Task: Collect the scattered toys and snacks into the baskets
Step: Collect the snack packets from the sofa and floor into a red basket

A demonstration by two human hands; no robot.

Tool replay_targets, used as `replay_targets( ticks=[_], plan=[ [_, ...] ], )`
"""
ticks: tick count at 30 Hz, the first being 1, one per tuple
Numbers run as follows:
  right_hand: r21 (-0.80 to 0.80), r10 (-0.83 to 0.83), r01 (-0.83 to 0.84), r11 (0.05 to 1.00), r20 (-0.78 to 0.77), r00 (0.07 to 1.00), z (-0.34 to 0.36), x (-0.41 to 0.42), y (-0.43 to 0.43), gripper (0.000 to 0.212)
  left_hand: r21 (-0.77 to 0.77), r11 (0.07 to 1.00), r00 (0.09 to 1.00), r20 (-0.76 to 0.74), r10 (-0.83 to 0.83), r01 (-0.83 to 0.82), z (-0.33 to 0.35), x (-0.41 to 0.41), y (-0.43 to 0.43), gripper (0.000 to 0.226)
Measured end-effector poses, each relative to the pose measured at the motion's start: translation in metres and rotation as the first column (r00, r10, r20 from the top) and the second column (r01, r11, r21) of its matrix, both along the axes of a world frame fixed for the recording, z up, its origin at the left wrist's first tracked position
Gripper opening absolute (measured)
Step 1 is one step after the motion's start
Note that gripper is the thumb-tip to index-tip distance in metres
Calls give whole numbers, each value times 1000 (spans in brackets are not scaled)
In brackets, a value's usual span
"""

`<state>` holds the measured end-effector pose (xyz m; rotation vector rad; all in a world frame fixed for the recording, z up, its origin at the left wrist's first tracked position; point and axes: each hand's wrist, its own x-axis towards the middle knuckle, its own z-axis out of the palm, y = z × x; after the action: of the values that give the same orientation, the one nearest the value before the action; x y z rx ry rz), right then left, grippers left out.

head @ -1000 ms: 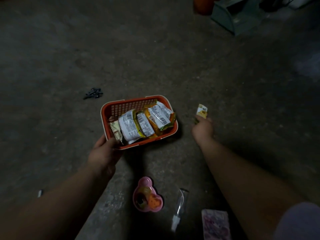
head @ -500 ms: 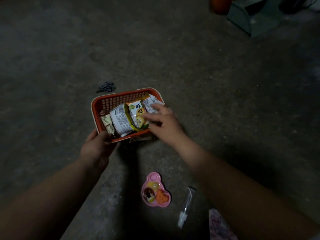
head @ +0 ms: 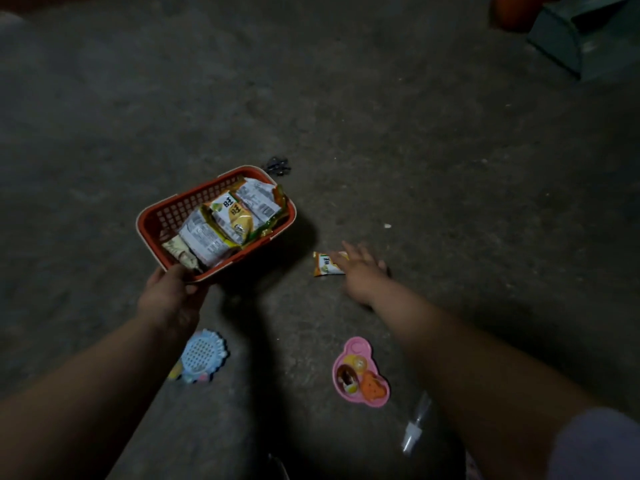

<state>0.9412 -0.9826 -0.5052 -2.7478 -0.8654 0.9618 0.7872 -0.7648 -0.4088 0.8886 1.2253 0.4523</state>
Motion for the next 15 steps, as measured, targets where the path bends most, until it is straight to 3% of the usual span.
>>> replay_targets(
  ticks=[4, 8, 10, 12, 15],
  plan=[
    [-163, 184, -169, 972, 84, 979, -3, -14, 16, 59, -10, 999, 999, -9, 35, -35, 1, -24, 10, 34],
    [-121, 268, -249, 961, 187, 945, -12, -37, 22, 39, -22, 998, 998, -22, 52, -52, 2, -40, 14, 32],
    [-41, 145, -140, 989, 151, 978, -14, -44, 18, 36, -24, 999, 997, -59, 41, -42, 4, -45, 12, 29],
    [138, -101, 86, 987, 112, 989, -9, -43, 16, 33, -33, 999, 996, -81, 22, -25, 5, -47, 6, 24],
    [461, -370, 308, 832, 49, 928, 23, -38, 27, 40, -41, 999, 998, -64, -27, 25, 5, -47, -1, 29]
  ],
)
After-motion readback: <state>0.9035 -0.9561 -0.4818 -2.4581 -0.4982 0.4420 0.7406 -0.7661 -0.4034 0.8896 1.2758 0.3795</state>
